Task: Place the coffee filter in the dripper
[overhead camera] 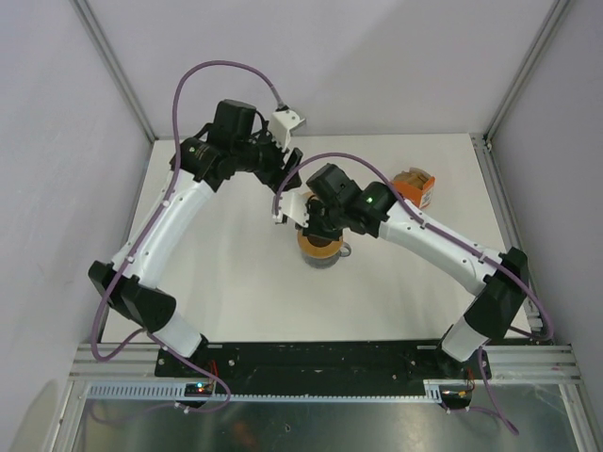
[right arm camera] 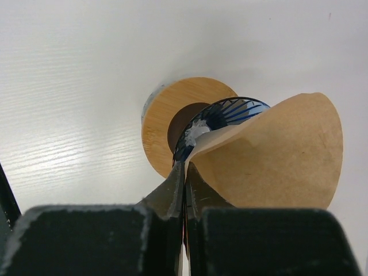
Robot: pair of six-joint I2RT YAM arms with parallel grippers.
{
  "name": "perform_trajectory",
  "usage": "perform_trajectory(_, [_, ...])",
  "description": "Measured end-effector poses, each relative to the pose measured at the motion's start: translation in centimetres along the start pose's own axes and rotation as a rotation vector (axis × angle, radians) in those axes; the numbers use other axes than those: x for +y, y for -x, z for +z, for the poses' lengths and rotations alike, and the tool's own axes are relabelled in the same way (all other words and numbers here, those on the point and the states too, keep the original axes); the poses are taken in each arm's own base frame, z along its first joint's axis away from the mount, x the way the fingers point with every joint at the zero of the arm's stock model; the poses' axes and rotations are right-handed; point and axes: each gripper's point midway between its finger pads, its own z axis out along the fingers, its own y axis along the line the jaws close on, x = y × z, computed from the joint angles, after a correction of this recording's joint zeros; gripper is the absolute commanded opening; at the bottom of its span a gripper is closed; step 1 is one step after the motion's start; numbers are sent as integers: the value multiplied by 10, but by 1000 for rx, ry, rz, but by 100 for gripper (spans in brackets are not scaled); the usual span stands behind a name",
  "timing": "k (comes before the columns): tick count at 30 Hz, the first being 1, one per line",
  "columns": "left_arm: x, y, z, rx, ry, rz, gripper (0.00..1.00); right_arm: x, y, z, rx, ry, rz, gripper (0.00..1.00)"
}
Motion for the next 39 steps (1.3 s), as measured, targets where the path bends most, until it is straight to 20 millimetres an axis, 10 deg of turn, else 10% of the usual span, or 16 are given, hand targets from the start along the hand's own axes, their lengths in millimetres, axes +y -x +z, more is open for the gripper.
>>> perform_trajectory(28, [-13,-50,42,118,-136,-83,68,-12,19,-10,-89,52,30,56])
perform_trajectory(36, [-5,-52,42,121,-107,-86,69,-40,49,-61,-312,-40,146,6])
perform_trajectory(39, [6,-53,39,119,-79,-97,70,-59,43,-67,-322,-96,251,1])
